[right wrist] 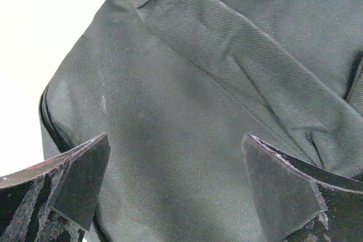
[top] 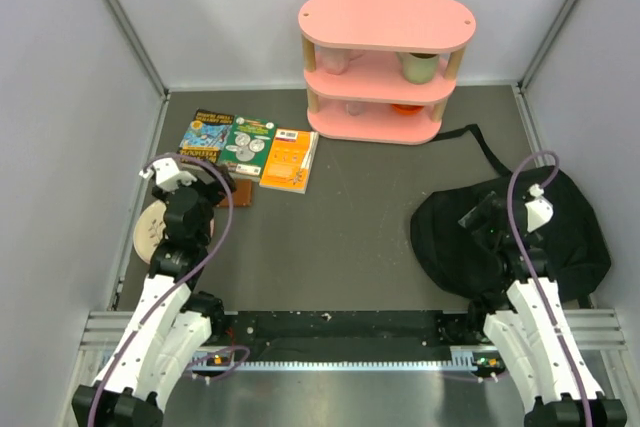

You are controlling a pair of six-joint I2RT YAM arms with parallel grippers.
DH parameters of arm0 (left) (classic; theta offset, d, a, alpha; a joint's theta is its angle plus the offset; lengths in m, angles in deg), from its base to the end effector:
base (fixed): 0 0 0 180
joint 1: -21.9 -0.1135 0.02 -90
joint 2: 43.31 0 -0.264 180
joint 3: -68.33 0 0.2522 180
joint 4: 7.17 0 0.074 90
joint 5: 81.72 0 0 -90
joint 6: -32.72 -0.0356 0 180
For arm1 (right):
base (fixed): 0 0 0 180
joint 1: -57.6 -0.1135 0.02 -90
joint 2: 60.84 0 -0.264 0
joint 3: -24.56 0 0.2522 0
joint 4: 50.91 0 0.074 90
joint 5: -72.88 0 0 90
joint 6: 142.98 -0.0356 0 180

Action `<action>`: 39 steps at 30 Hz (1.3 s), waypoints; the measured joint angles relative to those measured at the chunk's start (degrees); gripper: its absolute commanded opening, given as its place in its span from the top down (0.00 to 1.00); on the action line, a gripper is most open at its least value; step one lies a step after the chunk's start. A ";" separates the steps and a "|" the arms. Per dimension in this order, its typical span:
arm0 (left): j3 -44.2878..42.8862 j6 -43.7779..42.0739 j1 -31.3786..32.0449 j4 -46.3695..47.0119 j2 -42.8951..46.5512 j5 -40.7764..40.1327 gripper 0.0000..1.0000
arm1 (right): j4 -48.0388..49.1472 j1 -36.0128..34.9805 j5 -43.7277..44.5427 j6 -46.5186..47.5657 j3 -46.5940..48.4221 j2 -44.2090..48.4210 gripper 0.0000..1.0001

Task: Pack the student bag
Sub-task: Adjust the student bag at the center of the board.

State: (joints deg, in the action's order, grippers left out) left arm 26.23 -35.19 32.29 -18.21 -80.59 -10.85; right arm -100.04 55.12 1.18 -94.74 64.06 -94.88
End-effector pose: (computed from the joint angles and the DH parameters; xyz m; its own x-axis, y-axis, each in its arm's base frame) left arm 0.1676 -0.0189 0.2829 -0.0423 -0.3535 -0.9345 -0.1791 0.9229 -0.3409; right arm 0.1306 -0.0055 0.2108 -0.3908 0.6160 -0.6840 0.5981 0.7348 0.3200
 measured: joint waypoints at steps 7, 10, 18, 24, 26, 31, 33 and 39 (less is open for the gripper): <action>-3.30 11.67 -0.20 -16.41 -0.13 -5.95 0.01 | -7.98 0.31 7.17 -5.64 3.06 2.10 0.01; -4.94 11.28 -0.20 -19.54 -0.11 -3.67 0.01 | -11.08 1.64 9.75 -7.34 6.29 1.79 0.01; -6.38 4.81 -0.20 -18.08 -0.15 14.82 0.02 | -13.25 7.65 8.61 -6.32 9.99 -2.43 0.02; -6.43 2.78 -0.17 -15.17 -5.07 27.08 0.02 | -13.97 14.86 0.13 -4.31 9.99 -3.89 0.01; -6.43 2.32 -0.17 -14.62 -6.56 30.38 0.02 | -14.03 17.27 -2.95 -4.39 9.99 -3.93 0.01; -6.43 1.64 0.17 -11.58 -9.55 38.91 0.01 | -13.84 18.16 -10.51 -4.24 9.94 -6.32 0.06; -6.43 1.20 1.27 -10.45 -10.95 40.96 0.01 | -12.41 18.23 -14.99 -2.16 9.68 -7.15 0.06; -7.43 -1.64 12.90 -10.16 -14.95 39.06 0.01 | -3.82 16.81 -30.25 4.35 6.54 -3.02 0.12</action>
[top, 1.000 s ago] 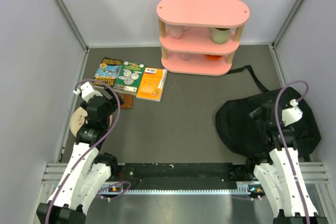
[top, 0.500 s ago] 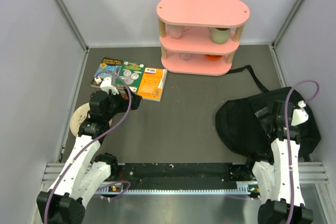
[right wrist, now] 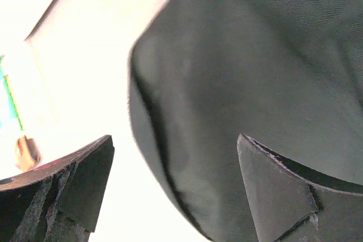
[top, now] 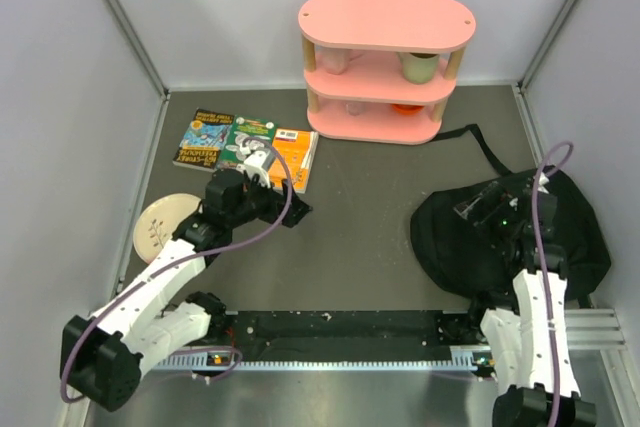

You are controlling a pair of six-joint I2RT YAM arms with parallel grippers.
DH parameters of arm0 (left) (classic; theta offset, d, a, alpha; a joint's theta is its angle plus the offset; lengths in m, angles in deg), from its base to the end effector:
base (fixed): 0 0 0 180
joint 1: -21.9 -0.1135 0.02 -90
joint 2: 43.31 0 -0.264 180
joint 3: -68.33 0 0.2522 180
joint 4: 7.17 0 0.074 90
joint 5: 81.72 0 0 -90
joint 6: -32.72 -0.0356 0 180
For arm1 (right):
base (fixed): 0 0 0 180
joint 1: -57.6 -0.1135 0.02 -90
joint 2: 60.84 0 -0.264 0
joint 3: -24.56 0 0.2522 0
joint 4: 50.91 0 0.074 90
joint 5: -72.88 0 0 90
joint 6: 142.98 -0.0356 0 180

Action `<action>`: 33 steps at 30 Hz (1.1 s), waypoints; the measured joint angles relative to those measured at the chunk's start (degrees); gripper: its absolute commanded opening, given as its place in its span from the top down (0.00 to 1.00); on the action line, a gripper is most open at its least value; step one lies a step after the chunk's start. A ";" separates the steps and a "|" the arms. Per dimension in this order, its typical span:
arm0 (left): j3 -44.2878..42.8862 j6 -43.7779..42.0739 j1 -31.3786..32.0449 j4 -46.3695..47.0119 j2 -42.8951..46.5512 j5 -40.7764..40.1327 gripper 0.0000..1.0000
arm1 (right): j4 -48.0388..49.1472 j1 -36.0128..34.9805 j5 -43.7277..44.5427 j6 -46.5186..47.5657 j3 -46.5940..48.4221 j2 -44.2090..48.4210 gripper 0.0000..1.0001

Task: Pack the student bag
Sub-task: Adjust the student bag at the center of the board.

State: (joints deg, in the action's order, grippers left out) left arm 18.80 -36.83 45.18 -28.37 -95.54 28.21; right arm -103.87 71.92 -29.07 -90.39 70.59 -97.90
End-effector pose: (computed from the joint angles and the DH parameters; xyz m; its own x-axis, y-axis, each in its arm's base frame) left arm 0.1867 -0.0935 0.2668 -0.5785 -0.1087 -0.8084 0.4863 0.7497 -0.4488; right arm 0.1343 -0.0267 0.2363 -0.4752 0.7347 -0.4841 0.4864 0.6779 0.5513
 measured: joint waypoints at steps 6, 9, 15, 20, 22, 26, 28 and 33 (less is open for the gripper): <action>-1.73 -0.81 3.93 0.20 -2.21 -2.34 0.01 | 5.86 -13.25 -3.30 2.45 -0.07 -1.75 0.17; -1.84 -0.94 4.20 0.02 -2.27 -3.74 0.01 | 6.86 -23.08 0.04 2.99 -0.04 -5.66 0.20; -1.84 -1.05 4.31 -1.18 -0.52 -7.50 0.01 | 7.39 -27.47 5.62 3.58 -0.04 -11.93 0.30; -1.84 -1.14 4.31 -1.95 1.33 -10.03 0.01 | 9.84 -30.67 8.46 4.46 -0.04 -17.20 0.44; -1.84 -1.14 4.31 -2.19 1.44 -10.69 0.01 | 10.84 -32.81 8.96 4.44 -0.04 -18.67 0.59; -1.84 -1.11 4.31 -2.97 1.44 -11.63 0.01 | 12.35 -36.98 11.04 4.70 -0.04 -20.98 0.89; -1.84 -1.11 4.31 -3.08 1.44 -11.93 0.01 | 13.53 -38.51 11.78 4.31 0.00 -22.49 1.00; -1.84 -0.87 4.31 -3.17 1.49 -12.09 0.01 | 15.28 -41.53 11.89 4.79 2.80 -27.91 1.00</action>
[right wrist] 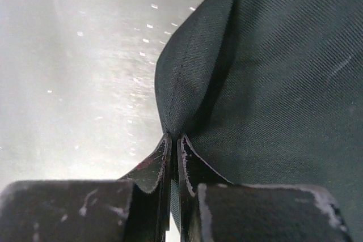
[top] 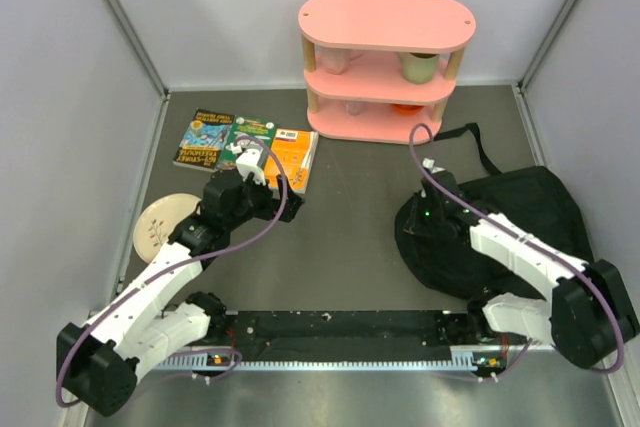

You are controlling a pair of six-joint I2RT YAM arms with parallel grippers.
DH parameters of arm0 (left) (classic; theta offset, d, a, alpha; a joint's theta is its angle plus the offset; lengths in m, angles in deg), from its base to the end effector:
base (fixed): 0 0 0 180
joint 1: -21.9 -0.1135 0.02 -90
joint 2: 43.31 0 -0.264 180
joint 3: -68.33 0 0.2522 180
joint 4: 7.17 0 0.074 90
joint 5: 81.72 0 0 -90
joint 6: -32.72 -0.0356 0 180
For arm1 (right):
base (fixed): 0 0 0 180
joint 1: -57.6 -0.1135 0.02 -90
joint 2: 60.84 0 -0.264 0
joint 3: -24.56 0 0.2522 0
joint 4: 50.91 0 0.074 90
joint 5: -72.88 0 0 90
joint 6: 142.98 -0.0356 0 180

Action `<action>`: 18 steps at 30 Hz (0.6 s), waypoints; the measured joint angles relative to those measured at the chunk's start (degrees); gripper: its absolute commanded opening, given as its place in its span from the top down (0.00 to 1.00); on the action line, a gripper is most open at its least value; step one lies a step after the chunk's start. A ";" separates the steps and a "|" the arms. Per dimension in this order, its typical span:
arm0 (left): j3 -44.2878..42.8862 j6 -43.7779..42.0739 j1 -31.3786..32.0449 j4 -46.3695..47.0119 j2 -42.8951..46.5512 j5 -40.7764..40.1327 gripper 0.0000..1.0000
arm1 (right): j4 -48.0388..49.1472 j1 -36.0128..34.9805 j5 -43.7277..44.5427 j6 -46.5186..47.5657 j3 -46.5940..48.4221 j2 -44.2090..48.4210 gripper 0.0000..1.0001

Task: Pack the student bag
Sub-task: Adjust the student bag at the center of the board.

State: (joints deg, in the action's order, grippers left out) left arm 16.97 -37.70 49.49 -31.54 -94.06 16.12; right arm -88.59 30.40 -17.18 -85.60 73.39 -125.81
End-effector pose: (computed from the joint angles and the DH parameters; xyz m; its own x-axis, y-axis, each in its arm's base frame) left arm 0.1796 -0.0993 0.2766 -0.5273 -0.0990 -0.8439 0.4169 0.8353 -0.3585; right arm 0.1914 0.0984 0.1941 -0.8514 0.1685 -0.4968 0.0015 0.9478 0.3189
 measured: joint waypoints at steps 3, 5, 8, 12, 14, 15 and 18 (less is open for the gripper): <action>0.00 0.22 0.00 -0.07 0.02 0.00 0.01 | 1.51 -2.05 -0.92 0.59 3.89 -4.28 1.00; 0.02 0.48 0.00 -0.15 0.22 0.00 0.01 | 2.89 -3.04 -2.47 1.01 7.85 -8.07 1.00; 0.37 1.33 0.00 -0.15 1.29 0.02 0.01 | 4.98 -4.09 -4.44 1.79 13.25 -13.11 1.00; 0.76 2.51 0.00 -0.24 3.76 0.02 0.01 | 6.47 -6.34 -7.41 3.69 20.33 -19.91 0.66; 0.76 2.82 0.00 -0.26 4.37 -0.02 0.01 | 6.86 -7.69 -8.87 4.66 22.88 -22.69 0.40; 0.76 2.91 0.00 -0.37 4.61 -0.04 0.01 | 6.84 -8.35 -9.14 5.14 23.54 -23.34 0.30; 0.76 3.04 0.00 -1.07 5.18 -0.39 0.01 | 6.10 -9.16 -7.54 5.75 23.19 -21.79 0.08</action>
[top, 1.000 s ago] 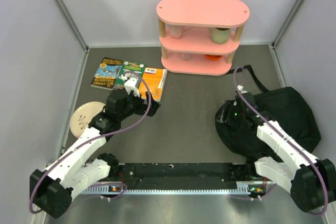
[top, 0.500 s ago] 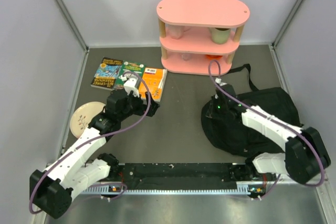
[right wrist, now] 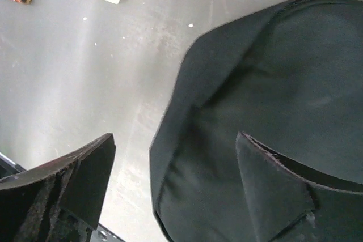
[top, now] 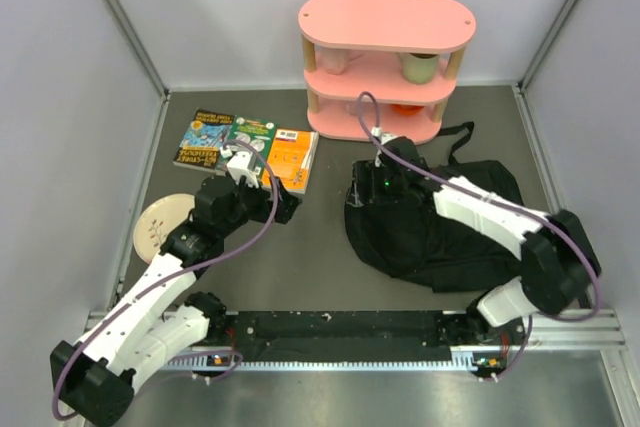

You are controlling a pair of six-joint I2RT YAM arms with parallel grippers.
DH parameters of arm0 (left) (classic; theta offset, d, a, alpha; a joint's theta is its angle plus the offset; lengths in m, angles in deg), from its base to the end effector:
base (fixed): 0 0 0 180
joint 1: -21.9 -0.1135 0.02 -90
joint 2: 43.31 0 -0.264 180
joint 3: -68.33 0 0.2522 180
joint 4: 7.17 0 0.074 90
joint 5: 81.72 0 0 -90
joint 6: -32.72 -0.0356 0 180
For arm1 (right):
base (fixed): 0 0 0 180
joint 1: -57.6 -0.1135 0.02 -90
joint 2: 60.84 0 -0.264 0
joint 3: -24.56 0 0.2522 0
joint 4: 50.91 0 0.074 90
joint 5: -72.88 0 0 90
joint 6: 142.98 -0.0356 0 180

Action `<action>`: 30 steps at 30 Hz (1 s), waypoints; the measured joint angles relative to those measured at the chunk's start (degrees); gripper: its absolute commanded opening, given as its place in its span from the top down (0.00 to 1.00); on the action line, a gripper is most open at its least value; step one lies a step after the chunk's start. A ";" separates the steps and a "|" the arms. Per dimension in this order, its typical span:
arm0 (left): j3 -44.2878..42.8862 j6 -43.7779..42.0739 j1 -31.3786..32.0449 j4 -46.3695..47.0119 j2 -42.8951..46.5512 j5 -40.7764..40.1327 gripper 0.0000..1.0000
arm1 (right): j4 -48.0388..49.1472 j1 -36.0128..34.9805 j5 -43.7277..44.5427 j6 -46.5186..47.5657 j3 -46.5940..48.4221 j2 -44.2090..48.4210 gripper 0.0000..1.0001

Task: Pack the student bag
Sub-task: Adjust the student bag at the center of the board.

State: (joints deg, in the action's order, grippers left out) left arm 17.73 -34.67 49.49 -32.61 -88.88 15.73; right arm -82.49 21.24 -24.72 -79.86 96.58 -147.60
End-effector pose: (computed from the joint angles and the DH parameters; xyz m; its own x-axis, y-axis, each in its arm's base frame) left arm 0.1652 -0.0916 0.2860 -0.5033 -0.1671 -0.8478 0.4045 0.8214 -0.4021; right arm 0.2585 0.1961 0.2339 -0.8184 -0.0460 -0.5728 -0.3264 0.8575 0.3976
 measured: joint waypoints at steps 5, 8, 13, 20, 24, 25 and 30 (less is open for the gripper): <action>0.04 -0.07 0.00 0.50 -1.55 -0.46 0.01 | -2.54 -0.11 10.25 -1.51 -5.20 16.20 0.01; -1.11 -0.24 0.28 1.07 -6.62 -0.42 0.01 | -3.87 0.20 18.18 -6.03 -9.40 30.36 0.01; -9.44 -1.14 3.06 1.57 -21.99 0.28 0.01 | -12.94 3.85 28.50 -16.70 -15.43 45.55 0.01; -22.82 -1.68 10.97 2.82 -40.26 3.37 0.02 | -31.34 8.44 35.39 -29.66 -20.11 56.17 0.01; -26.80 -0.57 12.09 3.52 -47.21 5.95 0.03 | -37.03 8.41 36.74 -35.89 -20.13 59.17 0.01; -27.36 -0.20 12.09 3.72 -48.43 6.25 0.03 | -37.97 8.41 36.68 -37.31 -20.35 59.04 0.01; -30.03 1.70 12.02 4.81 -55.78 7.10 0.21 | -41.29 8.41 34.77 -42.49 -22.58 57.83 0.01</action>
State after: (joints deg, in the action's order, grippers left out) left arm -12.30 -32.96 61.51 -27.81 -144.65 22.83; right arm -123.78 29.65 10.06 -122.34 74.00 -89.77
